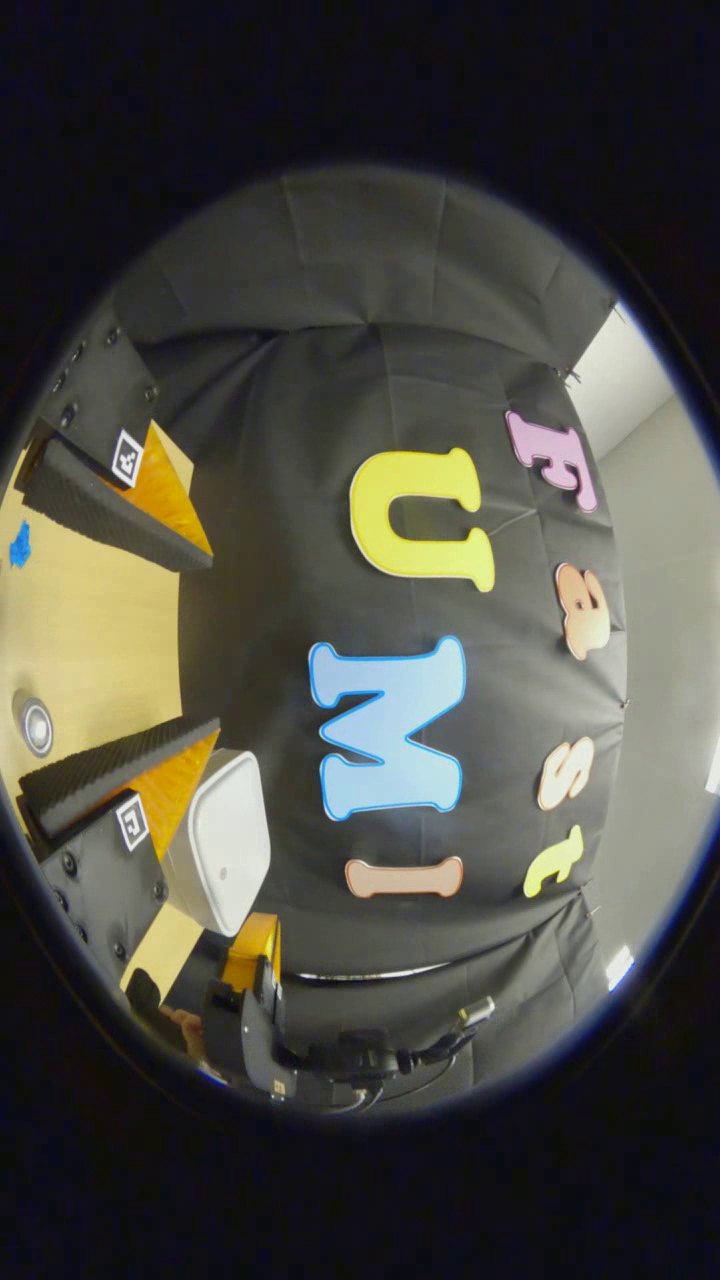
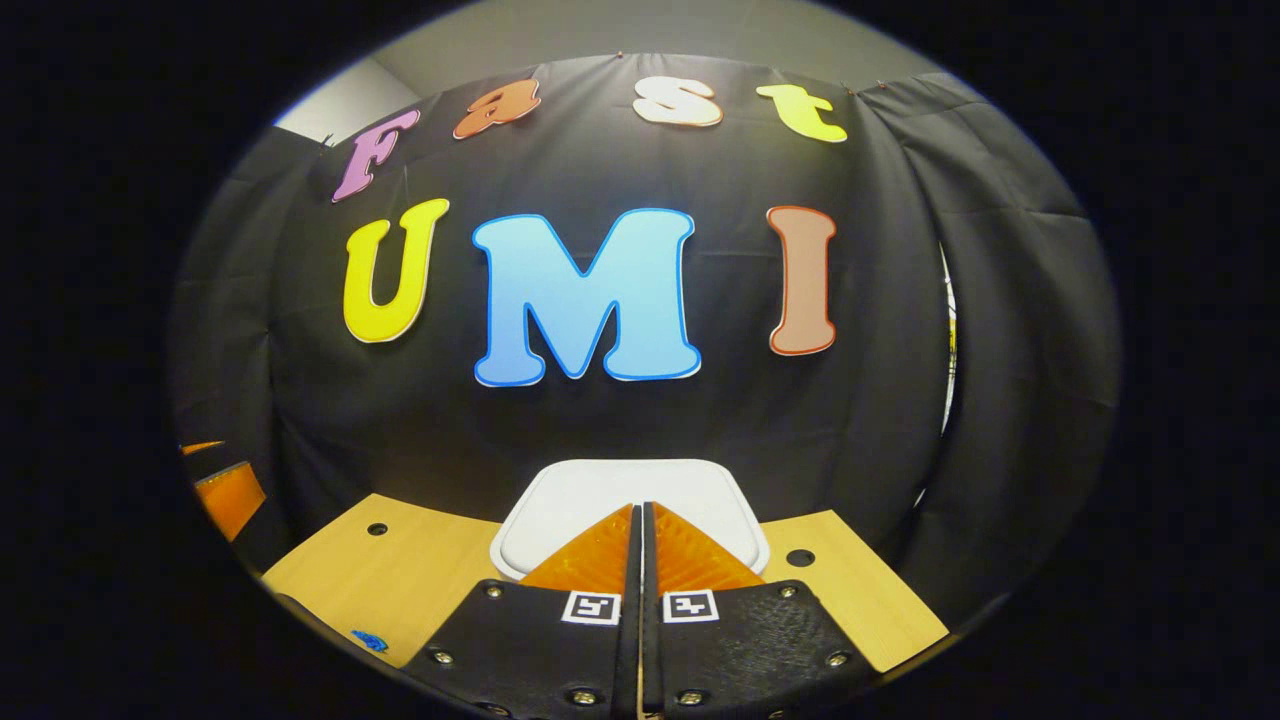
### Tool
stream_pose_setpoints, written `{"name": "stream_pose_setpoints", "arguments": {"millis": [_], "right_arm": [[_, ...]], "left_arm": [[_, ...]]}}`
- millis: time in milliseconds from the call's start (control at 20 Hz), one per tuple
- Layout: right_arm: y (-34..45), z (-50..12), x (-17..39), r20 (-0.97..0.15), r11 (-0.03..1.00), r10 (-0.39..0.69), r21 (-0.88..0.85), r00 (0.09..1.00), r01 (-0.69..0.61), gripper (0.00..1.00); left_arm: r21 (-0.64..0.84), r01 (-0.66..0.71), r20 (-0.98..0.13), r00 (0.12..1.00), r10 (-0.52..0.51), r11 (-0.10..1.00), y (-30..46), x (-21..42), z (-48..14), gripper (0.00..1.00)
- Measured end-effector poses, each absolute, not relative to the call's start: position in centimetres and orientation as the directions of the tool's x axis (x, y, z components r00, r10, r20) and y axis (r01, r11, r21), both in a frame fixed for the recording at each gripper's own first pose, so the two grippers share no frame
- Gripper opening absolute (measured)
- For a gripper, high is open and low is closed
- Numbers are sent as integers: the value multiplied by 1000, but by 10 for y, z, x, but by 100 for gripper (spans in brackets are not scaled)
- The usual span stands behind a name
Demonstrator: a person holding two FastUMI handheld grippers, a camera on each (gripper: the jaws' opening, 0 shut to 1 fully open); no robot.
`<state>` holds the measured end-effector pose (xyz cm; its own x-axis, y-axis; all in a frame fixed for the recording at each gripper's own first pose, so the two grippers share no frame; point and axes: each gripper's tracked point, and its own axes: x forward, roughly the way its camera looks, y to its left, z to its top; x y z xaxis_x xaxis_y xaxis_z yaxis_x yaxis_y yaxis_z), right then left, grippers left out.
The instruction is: Press the lid of the desktop garbage bin to open it, pick up the crumpled paper on the desktop and throw it into the bin, then pick up the pop can on the desktop and drop it into the bin, and finally close the garbage bin lid.
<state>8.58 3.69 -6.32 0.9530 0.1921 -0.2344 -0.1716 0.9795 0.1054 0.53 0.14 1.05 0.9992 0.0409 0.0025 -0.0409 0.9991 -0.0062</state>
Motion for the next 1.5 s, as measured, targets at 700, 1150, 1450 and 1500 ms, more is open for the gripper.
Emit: {"name": "stream_pose_setpoints", "arguments": {"millis": [700,1150,1450,1500], "right_arm": [[52,-111,108,-344,976,217,80,914,-202,1],[52,-109,108,-311,972,233,109,921,-208,2],[49,-86,104,-267,969,233,143,935,-201,1],[48,-79,105,-251,970,230,143,940,-198,1]], "left_arm": [[-13,-87,-28,996,87,996,25,13,-4,96],[-6,-83,-17,996,82,997,21,13,0,96],[-9,-102,-33,994,101,995,37,9,-8,95],[-9,-102,-34,994,102,995,40,10,-8,96]]}}
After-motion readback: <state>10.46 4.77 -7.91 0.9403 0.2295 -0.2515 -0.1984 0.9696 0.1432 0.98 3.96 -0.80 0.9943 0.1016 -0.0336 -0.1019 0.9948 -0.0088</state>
